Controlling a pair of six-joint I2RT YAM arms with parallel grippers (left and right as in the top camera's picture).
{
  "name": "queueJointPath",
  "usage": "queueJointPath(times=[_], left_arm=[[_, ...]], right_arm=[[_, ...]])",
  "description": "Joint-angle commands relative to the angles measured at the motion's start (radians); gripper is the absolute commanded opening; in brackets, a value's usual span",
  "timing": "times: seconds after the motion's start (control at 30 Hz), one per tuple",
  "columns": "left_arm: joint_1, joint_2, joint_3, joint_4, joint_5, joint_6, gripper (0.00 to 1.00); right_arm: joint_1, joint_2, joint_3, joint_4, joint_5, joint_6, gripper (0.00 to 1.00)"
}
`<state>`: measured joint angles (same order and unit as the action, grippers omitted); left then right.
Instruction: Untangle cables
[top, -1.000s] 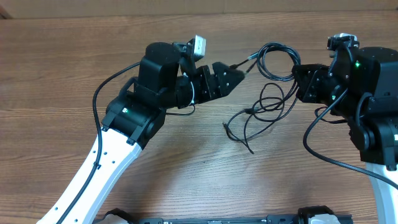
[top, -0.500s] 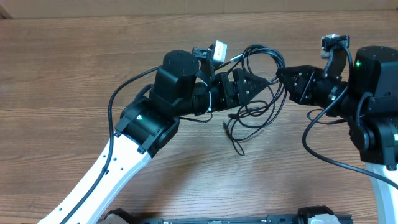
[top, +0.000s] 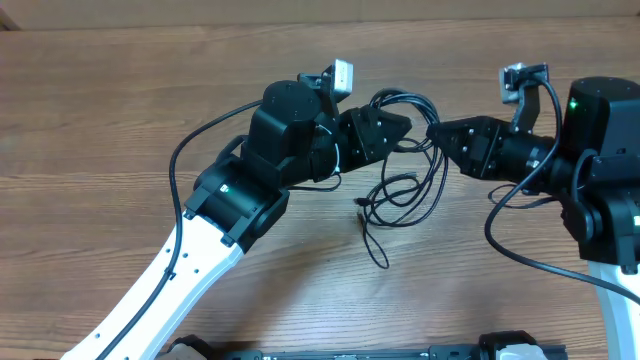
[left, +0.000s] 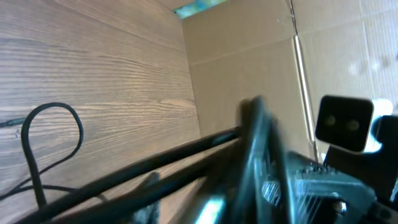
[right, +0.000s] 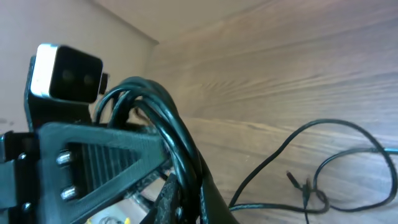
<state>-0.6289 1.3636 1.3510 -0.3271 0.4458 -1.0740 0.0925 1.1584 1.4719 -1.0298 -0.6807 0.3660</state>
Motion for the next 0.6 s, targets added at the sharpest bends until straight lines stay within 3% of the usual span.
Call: queueJointPath(times=[0.0,0.2,0.27,0.33,0.37,0.47,0.57], left_arm=[[0.000,0.015,0.014,-0.001,-0.020,0.029,0.07],[0.006,0.015,0.014,-0.002,-0.030,0.102,0.04],[0.014,0.015,0.014,-0.013,-0.031,0.135,0.04],[0.035,0.015,0.014,-0.056,-0.031,0.167,0.04],[0.045,0.015,0.014,-0.074,-0.032,0.179,0.04],[0.083,0.015,0.014,-0.136,-0.037,0.204,0.04],[0.121,0.015,0.014,-0.180,-0.034,0.238,0.04]], right_arm=[[0.005,-0.013,0.028,-0.018,-0.038,-0.008,0.04],[0.005,-0.013,0.028,-0.061,0.111,-0.061,0.07],[0.005,-0.013,0.028,-0.051,0.188,-0.061,0.24],[0.005,-0.011,0.028,-0.029,0.225,-0.081,0.57],[0.005,-0.010,0.029,-0.023,0.225,-0.083,0.64],[0.005,0.003,0.029,-0.010,0.225,-0.083,0.70],[0.005,0.034,0.029,-0.002,0.225,-0.083,0.70]])
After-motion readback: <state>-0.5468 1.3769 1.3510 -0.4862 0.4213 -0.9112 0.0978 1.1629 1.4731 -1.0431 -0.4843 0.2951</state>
